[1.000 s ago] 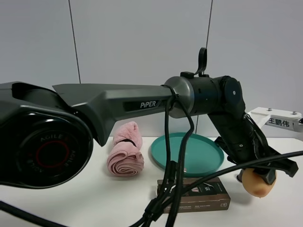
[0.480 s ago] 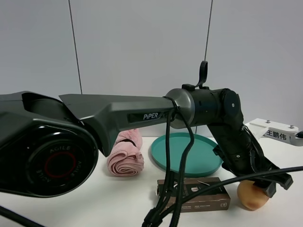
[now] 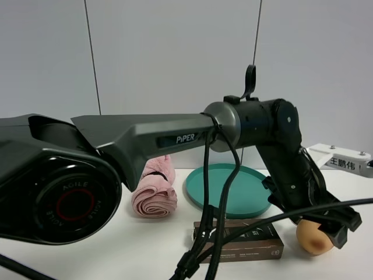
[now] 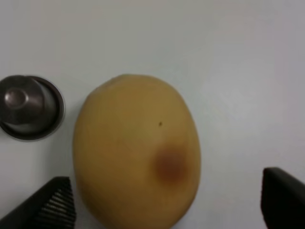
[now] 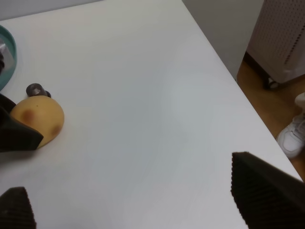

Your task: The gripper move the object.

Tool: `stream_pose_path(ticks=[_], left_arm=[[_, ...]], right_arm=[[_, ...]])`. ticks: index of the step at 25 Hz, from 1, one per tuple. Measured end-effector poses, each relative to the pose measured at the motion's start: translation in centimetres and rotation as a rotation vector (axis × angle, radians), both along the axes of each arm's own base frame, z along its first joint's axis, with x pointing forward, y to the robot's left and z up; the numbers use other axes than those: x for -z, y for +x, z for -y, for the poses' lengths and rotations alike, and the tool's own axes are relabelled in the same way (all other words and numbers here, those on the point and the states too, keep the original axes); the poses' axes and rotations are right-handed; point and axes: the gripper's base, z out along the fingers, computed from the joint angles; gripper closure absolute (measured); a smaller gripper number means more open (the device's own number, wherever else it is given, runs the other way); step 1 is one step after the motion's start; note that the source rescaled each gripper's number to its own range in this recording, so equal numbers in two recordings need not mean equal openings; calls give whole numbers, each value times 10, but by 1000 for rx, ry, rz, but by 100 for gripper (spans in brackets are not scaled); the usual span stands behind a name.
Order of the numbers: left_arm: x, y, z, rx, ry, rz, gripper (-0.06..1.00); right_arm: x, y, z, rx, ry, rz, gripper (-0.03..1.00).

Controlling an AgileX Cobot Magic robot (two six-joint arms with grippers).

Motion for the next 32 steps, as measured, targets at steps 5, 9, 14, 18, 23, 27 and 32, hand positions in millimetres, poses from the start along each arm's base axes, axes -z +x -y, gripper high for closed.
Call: stream_pose_path(ticks=[5,9,14,18,23,27,32], left_arm=[[-64,3,-9,-29,-10,4,1],[-123,15,-28,-143,-100,75,1],[-173,39,-65,-250,-152,138,1],[-202,57,-98,-331,-135,218,1],[-202,78,-140,-421,4,204,1],[-192,88,-185,-492,142,150,3],[-209,81,-253,-617,201,77,4]], right_arm=[[0,0,0,0,0,0,-3],[0,0,0,0,0,0,-3],[0,0,0,0,0,0,-3],[0,0,0,0,0,0,-3],[0,0,0,0,0,0,-3],[0,0,0,0,0,0,-3],[0,0,0,0,0,0,-3]])
